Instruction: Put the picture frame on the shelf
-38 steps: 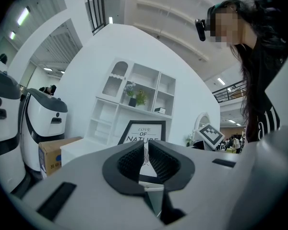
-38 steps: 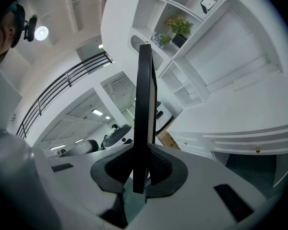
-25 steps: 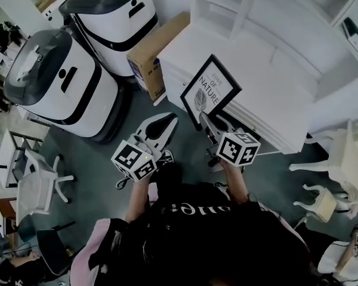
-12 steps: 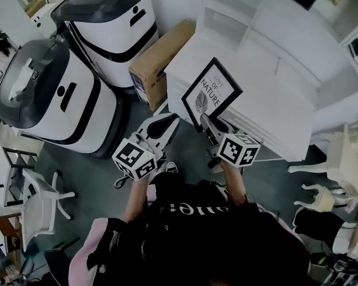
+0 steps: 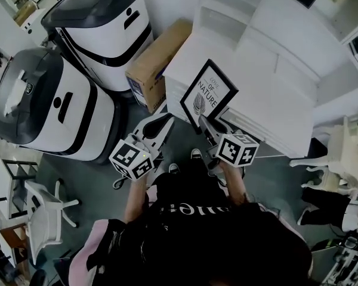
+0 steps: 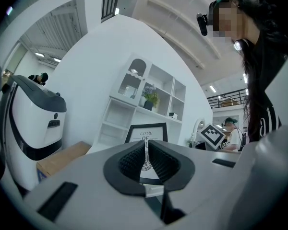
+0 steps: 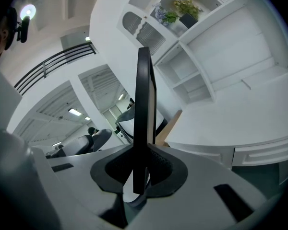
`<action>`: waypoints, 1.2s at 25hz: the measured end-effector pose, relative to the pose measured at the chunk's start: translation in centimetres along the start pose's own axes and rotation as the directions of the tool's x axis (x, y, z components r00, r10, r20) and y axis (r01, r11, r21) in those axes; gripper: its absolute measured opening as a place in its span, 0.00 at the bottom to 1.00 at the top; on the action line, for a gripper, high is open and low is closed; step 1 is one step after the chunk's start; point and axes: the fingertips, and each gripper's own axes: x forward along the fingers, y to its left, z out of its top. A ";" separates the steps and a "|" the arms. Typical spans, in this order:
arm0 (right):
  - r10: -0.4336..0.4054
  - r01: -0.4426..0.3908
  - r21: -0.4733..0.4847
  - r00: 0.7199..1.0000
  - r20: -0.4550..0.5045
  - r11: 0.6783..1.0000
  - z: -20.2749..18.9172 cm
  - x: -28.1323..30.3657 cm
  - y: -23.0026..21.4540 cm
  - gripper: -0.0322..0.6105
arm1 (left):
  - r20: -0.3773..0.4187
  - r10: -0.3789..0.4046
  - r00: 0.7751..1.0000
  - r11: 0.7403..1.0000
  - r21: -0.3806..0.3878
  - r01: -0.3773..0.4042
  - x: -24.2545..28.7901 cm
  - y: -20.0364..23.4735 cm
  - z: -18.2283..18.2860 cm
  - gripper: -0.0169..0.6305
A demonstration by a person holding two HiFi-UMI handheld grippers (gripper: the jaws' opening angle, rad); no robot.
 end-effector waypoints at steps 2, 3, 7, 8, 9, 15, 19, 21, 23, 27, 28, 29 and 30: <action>-0.008 0.008 0.006 1.000 -0.002 1.000 0.1 0.4 -0.5 0.19 | -0.008 -0.001 1.000 1.000 -0.008 0.001 0.4 0.5 -0.2 0.07; -0.010 0.010 0.010 1.000 -0.002 1.000 0.3 0.7 -0.7 0.19 | -0.012 -0.003 1.000 1.000 -0.013 0.003 0.6 0.7 -0.3 0.07; -0.014 0.014 0.017 1.000 -0.006 1.000 1.0 2.3 -1.9 0.19 | -0.029 -0.011 1.000 1.000 -0.022 0.010 1.9 1.8 -0.7 0.07; -0.014 0.014 0.019 1.000 -0.008 1.000 1.3 2.8 -2.3 0.19 | -0.030 -0.009 1.000 1.000 -0.023 0.008 2.4 2.1 -0.7 0.07; -0.013 0.014 0.021 1.000 -0.010 1.000 1.6 3.3 -2.7 0.19 | -0.029 -0.006 1.000 1.000 -0.025 0.005 2.9 2.6 -0.7 0.07; -0.031 0.031 0.029 0.999 -0.016 0.999 4.8 6.9 -6.2 0.19 | -0.030 0.001 1.000 0.999 -0.047 -0.002 7.2 6.2 -0.2 0.07; -0.057 0.058 0.031 0.998 -0.020 0.998 7.4 9.4 -9.3 0.19 | -0.030 0.007 1.000 0.999 -0.049 -0.009 10.7 8.9 0.5 0.07; -0.075 0.076 0.036 0.997 -0.021 0.996 8.6 10.3 -11.2 0.19 | -0.033 0.009 0.999 0.998 -0.057 -0.011 12.6 9.7 0.7 0.07; -0.095 0.096 0.043 0.995 -0.019 0.994 9.7 11.2 -13.1 0.19 | -0.038 0.002 0.999 0.998 -0.055 -0.004 14.5 10.2 1.0 0.07; -0.112 0.113 0.064 0.994 -0.012 0.992 11.5 12.9 -16.2 0.19 | -0.053 -0.023 0.998 0.999 -0.040 0.021 18.2 11.0 1.4 0.07; -0.112 0.113 0.070 0.994 -0.013 0.991 11.8 13.3 -16.9 0.19 | -0.058 -0.025 0.998 0.999 -0.036 0.023 19.1 11.2 1.5 0.07; -0.112 0.113 0.075 0.994 -0.014 0.991 12.2 13.7 -17.6 0.19 | -0.062 -0.025 0.998 0.999 -0.033 0.023 19.9 11.5 1.6 0.07; -0.114 0.115 0.079 0.993 -0.015 0.990 12.5 14.1 -18.3 0.19 | -0.065 -0.022 0.998 0.999 -0.031 0.020 20.7 11.8 1.8 0.07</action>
